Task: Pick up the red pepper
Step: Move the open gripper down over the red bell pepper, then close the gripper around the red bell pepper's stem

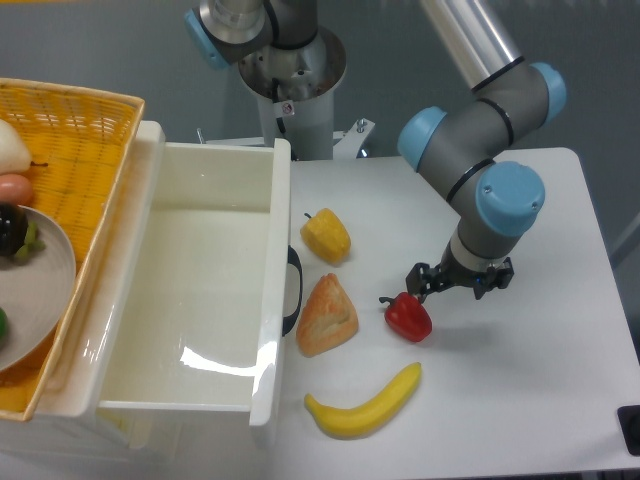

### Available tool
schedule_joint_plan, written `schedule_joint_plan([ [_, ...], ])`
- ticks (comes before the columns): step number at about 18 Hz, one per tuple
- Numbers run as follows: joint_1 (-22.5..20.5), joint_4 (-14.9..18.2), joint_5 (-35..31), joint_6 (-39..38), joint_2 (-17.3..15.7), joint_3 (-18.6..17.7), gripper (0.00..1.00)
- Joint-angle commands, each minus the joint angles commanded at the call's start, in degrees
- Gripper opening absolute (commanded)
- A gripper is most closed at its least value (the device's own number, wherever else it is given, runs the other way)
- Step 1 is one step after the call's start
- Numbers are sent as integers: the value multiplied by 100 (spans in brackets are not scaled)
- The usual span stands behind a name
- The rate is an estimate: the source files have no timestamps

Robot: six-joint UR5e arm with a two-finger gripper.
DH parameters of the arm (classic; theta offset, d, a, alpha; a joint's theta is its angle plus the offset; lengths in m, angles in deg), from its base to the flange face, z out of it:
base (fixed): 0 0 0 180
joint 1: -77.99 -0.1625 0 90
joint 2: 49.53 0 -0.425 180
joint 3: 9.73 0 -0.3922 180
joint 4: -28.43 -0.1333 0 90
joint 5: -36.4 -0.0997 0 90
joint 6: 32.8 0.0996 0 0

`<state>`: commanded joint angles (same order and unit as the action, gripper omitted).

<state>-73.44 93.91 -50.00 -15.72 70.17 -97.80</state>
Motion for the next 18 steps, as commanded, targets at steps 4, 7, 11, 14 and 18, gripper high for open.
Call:
schedule_joint_plan([
  [4, 97, 0, 0, -696, 79, 0, 100],
  [7, 132, 0, 0, -1188, 106, 0, 100],
  [11, 229, 0, -9, -1655, 211, 9, 100],
  [14, 246, 0, -26, -1734, 255, 9, 100],
  [18, 299, -9, -79, -1814, 334, -9, 100],
])
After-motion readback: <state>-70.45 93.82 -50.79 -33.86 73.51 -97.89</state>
